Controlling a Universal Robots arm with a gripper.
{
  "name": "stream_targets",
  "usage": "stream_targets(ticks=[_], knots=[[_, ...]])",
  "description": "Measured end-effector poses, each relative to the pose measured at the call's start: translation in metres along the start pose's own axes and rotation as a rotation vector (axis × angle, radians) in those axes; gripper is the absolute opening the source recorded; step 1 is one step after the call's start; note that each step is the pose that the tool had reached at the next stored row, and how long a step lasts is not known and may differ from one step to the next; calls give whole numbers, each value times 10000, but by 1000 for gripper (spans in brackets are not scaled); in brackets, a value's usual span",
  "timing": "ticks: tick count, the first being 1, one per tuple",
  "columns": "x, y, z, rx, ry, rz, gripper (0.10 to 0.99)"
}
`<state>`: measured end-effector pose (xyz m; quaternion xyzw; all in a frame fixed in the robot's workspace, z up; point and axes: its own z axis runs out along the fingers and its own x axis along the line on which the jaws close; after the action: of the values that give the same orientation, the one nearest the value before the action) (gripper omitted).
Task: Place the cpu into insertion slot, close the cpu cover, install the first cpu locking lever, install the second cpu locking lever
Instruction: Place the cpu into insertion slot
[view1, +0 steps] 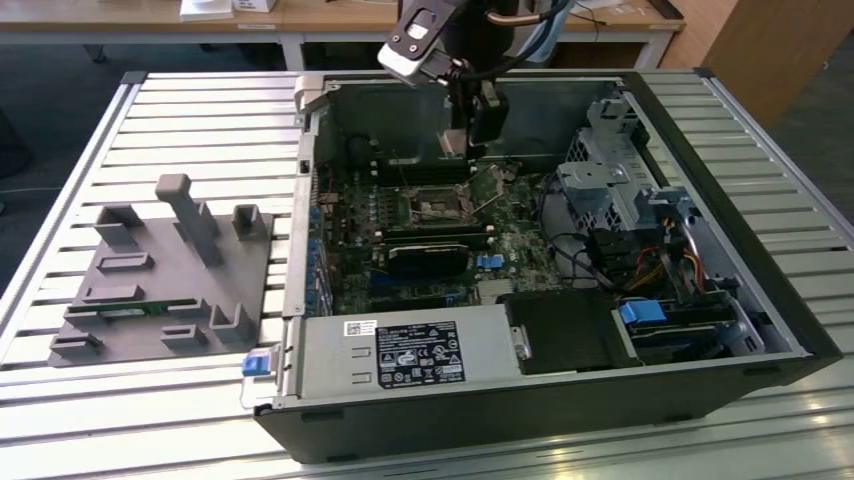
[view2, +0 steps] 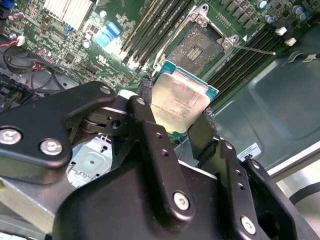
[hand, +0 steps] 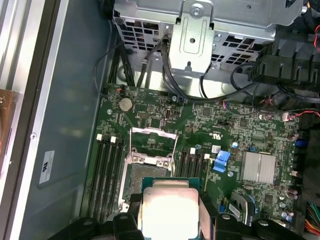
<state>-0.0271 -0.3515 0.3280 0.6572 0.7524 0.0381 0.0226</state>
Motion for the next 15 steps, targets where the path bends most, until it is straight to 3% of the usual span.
stream_targets(ticks=[15], knots=[[-1,-6,71,0,-1,18,537]])
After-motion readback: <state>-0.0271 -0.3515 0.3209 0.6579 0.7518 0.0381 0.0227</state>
